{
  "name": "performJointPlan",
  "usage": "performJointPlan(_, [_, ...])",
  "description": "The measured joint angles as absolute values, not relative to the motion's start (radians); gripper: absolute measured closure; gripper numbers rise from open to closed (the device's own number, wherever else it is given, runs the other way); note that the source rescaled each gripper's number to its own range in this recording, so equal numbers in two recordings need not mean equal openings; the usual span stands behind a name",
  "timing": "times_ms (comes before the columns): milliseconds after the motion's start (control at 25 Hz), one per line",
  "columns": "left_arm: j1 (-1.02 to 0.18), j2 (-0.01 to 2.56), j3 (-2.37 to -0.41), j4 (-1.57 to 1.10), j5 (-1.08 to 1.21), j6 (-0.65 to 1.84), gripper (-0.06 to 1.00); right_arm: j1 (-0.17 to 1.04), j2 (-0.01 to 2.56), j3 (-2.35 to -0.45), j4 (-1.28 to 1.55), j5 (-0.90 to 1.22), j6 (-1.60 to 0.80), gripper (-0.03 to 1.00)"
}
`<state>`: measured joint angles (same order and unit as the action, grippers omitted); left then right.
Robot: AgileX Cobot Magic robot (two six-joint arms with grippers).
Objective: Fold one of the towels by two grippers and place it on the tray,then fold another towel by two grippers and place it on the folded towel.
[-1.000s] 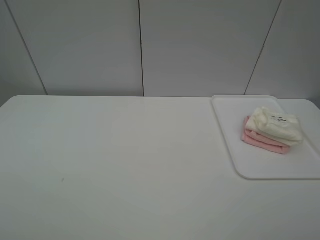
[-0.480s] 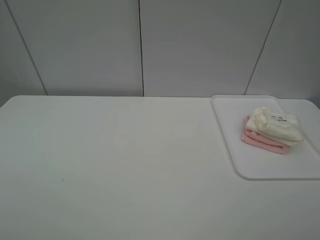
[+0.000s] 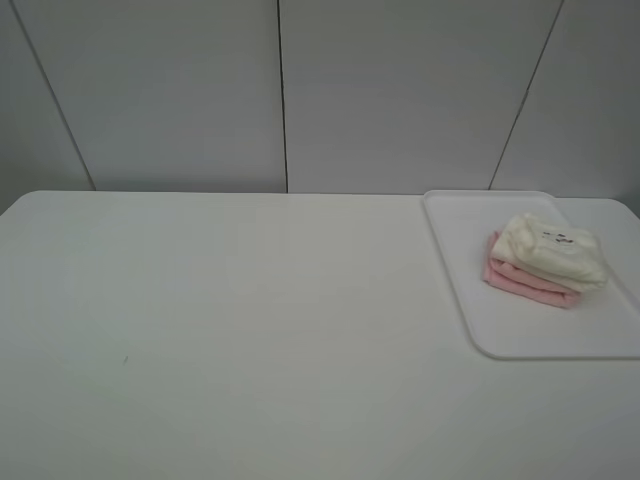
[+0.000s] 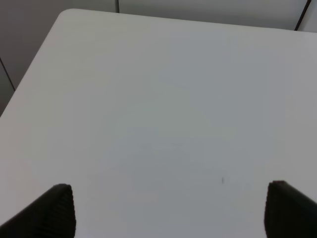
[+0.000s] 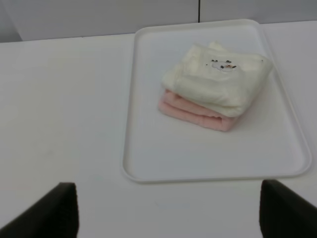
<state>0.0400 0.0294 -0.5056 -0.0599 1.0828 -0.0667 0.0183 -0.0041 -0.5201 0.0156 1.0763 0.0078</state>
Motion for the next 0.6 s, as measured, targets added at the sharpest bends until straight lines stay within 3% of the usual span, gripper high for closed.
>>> performJointPlan(200, [0.04, 0.029, -0.506, -0.06, 1.083, -0.067, 0.01, 0.018, -0.004, -0.52, 0.013, 1.076, 0.008, 0.19])
performJointPlan(360, [0.04, 0.029, -0.506, -0.06, 1.083, -0.067, 0.01, 0.018, -0.004, -0.52, 0.012, 1.076, 0.0, 0.0])
performJointPlan(600, [0.04, 0.029, -0.506, -0.06, 1.083, -0.067, 0.01, 0.018, -0.004, -0.52, -0.007, 1.076, 0.0, -0.03])
